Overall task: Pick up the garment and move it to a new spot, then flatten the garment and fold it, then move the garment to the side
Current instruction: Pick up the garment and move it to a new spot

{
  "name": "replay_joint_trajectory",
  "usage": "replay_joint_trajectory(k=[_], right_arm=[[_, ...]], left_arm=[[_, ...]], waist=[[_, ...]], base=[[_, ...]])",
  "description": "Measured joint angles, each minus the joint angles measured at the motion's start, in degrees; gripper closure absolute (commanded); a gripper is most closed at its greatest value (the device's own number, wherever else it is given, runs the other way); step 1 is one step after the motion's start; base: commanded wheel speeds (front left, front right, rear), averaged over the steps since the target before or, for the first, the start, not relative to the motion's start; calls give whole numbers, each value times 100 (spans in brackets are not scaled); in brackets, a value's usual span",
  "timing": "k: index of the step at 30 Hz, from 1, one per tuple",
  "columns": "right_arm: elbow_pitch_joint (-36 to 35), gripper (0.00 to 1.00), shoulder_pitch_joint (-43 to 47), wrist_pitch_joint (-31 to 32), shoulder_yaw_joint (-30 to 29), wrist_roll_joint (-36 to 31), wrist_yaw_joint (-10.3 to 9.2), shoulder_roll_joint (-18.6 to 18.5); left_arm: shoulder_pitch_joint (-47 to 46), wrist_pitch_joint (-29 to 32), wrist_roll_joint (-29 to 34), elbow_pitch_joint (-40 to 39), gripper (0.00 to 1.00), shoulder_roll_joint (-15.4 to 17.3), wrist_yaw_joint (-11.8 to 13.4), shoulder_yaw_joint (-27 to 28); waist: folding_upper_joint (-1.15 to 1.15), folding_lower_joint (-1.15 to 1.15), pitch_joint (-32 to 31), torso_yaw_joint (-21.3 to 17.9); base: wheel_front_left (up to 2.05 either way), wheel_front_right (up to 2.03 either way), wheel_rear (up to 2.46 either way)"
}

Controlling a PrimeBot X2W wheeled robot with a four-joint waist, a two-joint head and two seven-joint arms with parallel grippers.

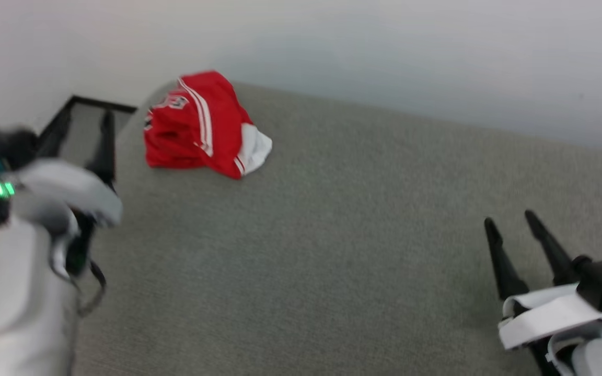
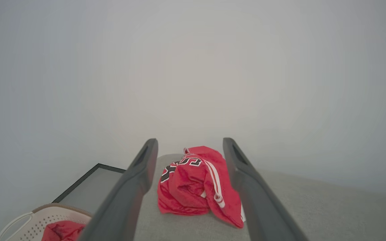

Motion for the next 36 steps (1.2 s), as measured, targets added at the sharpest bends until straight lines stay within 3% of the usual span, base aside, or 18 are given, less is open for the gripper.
replay_joint_trajectory(k=[5, 15, 28, 36], right_arm=[[-314, 0, -189, 180, 19, -1, 0, -230], [-1026, 0, -438, 510, 79, -36, 1, -480], [-1750, 0, -657, 851, 126, -92, 1, -568], [-2048, 0, -733, 1005, 159, -93, 1, -549]], left_arm=[[-936, 671, -381, 454, 0, 365, -1, -115], [-2302, 1907, -570, 1692, 0, 845, 12, -212], [-3429, 3505, -660, 3033, 0, 968, 107, -460], [-3750, 3956, -591, 3542, 0, 1101, 341, -566]], waist=[[0, 0, 471, -129], [0, 0, 1392, -442], [0, 0, 2324, -929], [0, 0, 2701, -1259]], base=[[0, 0, 0], [0, 0, 0], [0, 0, 0], [0, 0, 0]])
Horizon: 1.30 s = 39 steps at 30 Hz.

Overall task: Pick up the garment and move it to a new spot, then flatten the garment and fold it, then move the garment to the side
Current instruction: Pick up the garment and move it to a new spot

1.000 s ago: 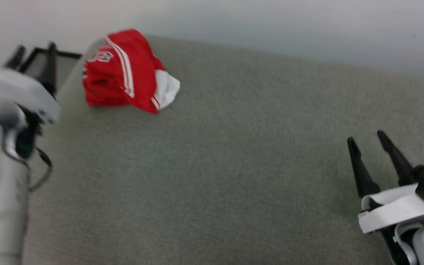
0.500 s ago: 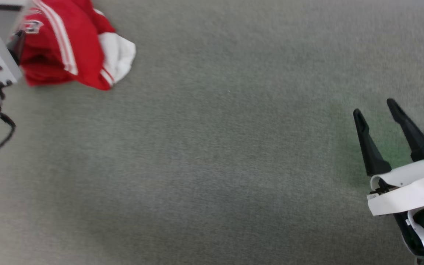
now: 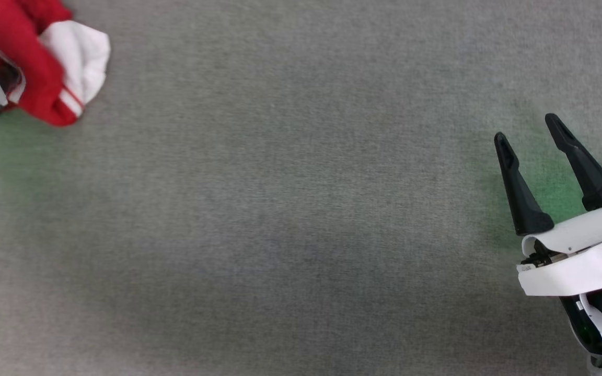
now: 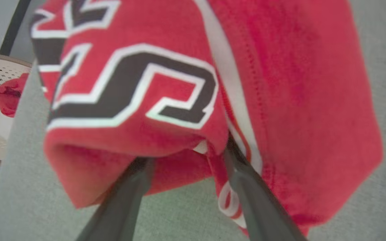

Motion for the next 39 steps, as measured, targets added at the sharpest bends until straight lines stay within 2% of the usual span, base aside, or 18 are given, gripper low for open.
replay_joint_trajectory(k=[13, 14, 15, 16, 22, 30, 39], right_arm=[[-264, 0, -39, 225, 29, -47, 0, 126], [-269, 0, -40, 229, 30, -47, -1, 127], [-269, 0, -40, 243, 29, -47, 0, 129], [-271, 0, -41, 247, 25, -47, 0, 133], [-224, 0, -48, 216, -20, -49, 0, 176], [47, 0, -23, 48, -20, 12, -1, 307], [492, 0, 24, -167, 14, 53, 0, 467]], left_arm=[[-242, 199, -91, 431, 0, -47, 204, -36], [-254, 199, -105, 449, 33, -49, 226, -19], [-263, 197, -108, 455, 75, -55, 229, -27], [-272, 178, -108, 454, 100, -66, 207, -37], [-302, -159, -123, 397, 100, -146, 242, -49], [-443, -623, -53, 158, 100, -69, -46, -219], [-620, -1262, 127, -108, 100, -16, -166, -455]], waist=[[0, 0, 312, -254], [0, 0, 317, -260], [0, 0, 318, -261], [0, 0, 317, -258], [0, 0, 240, -204], [0, 0, -107, -68], [0, 0, -760, 96]], base=[[0, 0, 0], [0, 0, 0], [0, 0, 0], [0, 0, 0], [0, 0, 0], [0, 0, 0], [0, 0, 0]])
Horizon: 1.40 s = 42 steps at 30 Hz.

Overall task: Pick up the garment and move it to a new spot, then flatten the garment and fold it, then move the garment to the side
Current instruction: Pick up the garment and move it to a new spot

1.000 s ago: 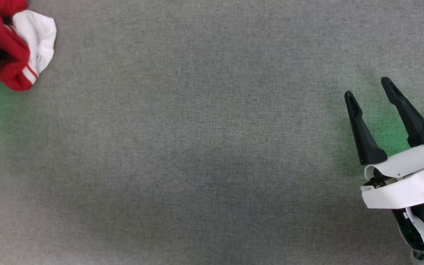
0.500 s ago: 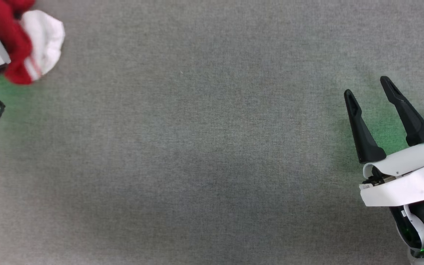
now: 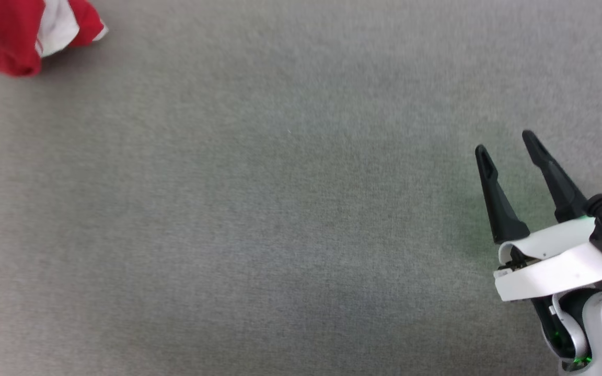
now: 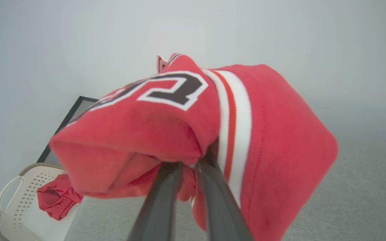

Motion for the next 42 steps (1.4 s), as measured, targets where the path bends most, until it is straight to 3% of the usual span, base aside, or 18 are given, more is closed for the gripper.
replay_joint_trajectory(k=[13, 19, 26, 34, 42], right_arm=[[522, 0, 279, -321, -304, -13, 0, 186], [683, 0, 482, -447, -790, -78, 0, 210], [772, 0, 697, -522, -1440, -170, 0, 219], [869, 0, 815, -599, -1995, -247, 0, 238], [958, 0, 969, -673, -2068, -266, 0, 437]], left_arm=[[126, -66, -47, -576, 100, -379, -148, -425], [439, 357, -288, -1228, 100, -568, -168, -604], [1068, 1096, -636, -2397, 100, -737, -171, -728], [1874, 1969, -951, -4152, 100, -755, 200, -761], [2822, 2638, -1091, -5415, 100, -662, 621, -926]], waist=[[0, 0, -1067, 192], [0, 0, -1425, 144], [0, 0, -1577, -178], [0, 0, -1615, -678], [0, 0, -1588, -1157]], base=[[0, 0, 0], [0, 0, 0], [0, 0, 0], [0, 0, 0], [0, 0, 0]])
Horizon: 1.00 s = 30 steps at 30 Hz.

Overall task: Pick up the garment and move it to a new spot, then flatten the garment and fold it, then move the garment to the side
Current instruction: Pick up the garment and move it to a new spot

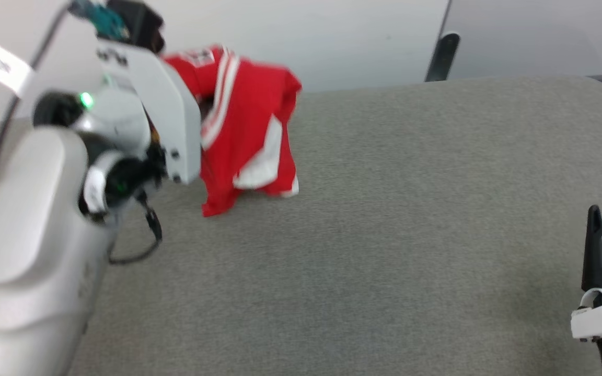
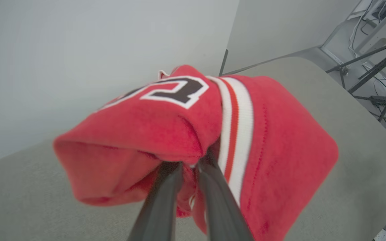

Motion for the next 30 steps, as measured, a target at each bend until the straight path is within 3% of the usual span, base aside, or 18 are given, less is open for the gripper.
replay_joint_trajectory(k=[12, 28, 30], right_arm=[[257, 0, 79, -76, 187, -1, 0, 89], [485, 0, 68, -73, 567, 7, 0, 94], [499, 0, 71, -67, 593, 22, 0, 65]], left_arm=[[1327, 409, -80, -337, 100, 75, 243, -433], [2031, 225, -105, 599, 100, -121, 36, -899], [2043, 145, -143, 646, 78, -154, 24, -884]], waist=[[0, 0, 65, -324], [0, 0, -92, -274], [0, 0, -141, -258]], base=[[0, 0, 0], [0, 0, 0], [0, 0, 0]])
